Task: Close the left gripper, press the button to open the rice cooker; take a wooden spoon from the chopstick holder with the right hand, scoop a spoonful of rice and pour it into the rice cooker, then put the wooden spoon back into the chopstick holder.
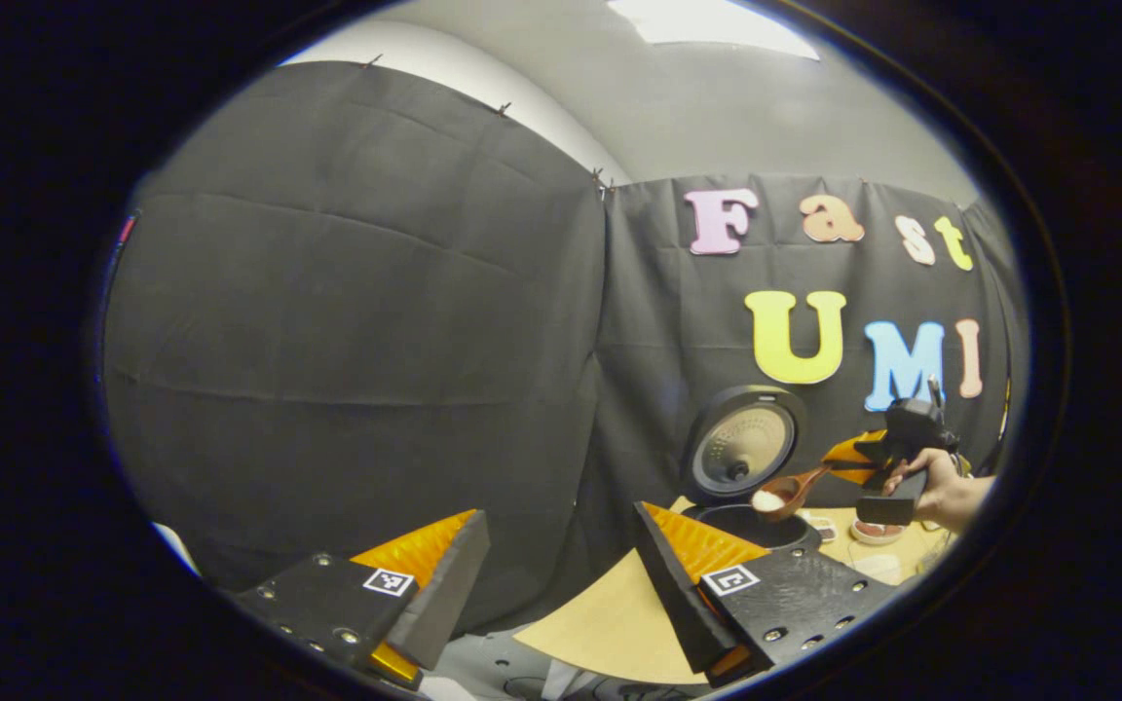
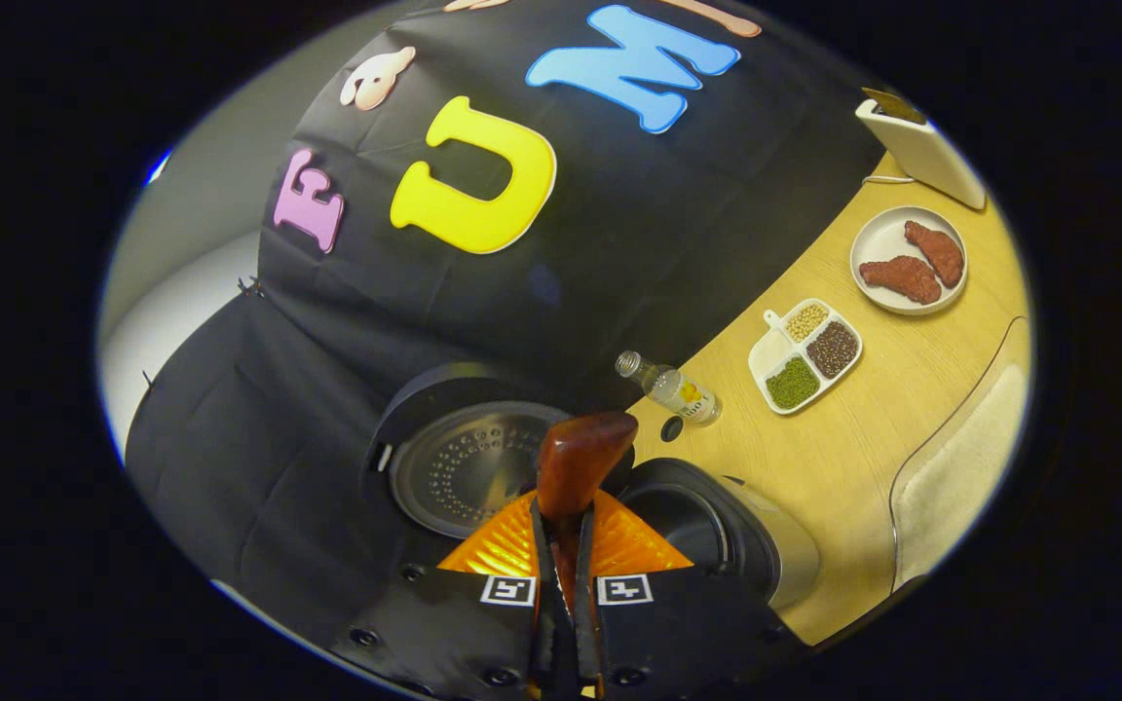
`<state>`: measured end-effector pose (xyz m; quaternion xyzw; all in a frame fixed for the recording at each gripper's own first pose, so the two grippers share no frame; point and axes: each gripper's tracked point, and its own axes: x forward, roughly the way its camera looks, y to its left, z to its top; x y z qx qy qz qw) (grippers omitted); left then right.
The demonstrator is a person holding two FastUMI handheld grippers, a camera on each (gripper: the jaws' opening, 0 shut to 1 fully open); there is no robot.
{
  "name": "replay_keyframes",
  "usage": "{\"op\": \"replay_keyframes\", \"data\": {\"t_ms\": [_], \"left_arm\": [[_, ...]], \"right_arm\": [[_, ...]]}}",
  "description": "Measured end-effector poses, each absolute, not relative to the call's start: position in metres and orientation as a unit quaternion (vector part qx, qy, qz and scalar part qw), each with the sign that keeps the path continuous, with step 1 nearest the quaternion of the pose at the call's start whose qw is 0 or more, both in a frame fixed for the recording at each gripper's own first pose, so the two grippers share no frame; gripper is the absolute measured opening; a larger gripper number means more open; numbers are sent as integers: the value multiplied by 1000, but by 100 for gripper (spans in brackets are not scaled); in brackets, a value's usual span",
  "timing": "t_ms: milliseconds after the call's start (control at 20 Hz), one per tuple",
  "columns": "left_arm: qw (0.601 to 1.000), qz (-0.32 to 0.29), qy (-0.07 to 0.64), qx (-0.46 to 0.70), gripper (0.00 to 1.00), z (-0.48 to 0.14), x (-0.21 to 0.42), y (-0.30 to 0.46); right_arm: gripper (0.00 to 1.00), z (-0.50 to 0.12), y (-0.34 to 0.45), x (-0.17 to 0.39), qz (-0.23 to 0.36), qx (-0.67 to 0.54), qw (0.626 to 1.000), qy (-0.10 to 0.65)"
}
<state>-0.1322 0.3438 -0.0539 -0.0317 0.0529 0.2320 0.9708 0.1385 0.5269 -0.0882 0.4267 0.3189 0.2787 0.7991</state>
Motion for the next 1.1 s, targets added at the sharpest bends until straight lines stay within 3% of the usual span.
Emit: {"op": "replay_keyframes", "data": {"t_ms": [50, 100, 550, 1100], "left_arm": [[970, 235, 54, -32, 91, -56, -134, 346], [969, 238, 56, -33, 91, -57, -136, 348], [964, 254, 63, -38, 91, -69, -140, 354], [965, 249, 63, -49, 89, -76, -140, 354]], "right_arm": [[5, -95, 533, 138, 283, 408, 807, 320], [9, -100, 539, 135, 287, 388, 815, 321], [9, -129, 560, 120, 327, 221, 867, 303], [9, -102, 572, 102, 398, -37, 901, 170]]}}
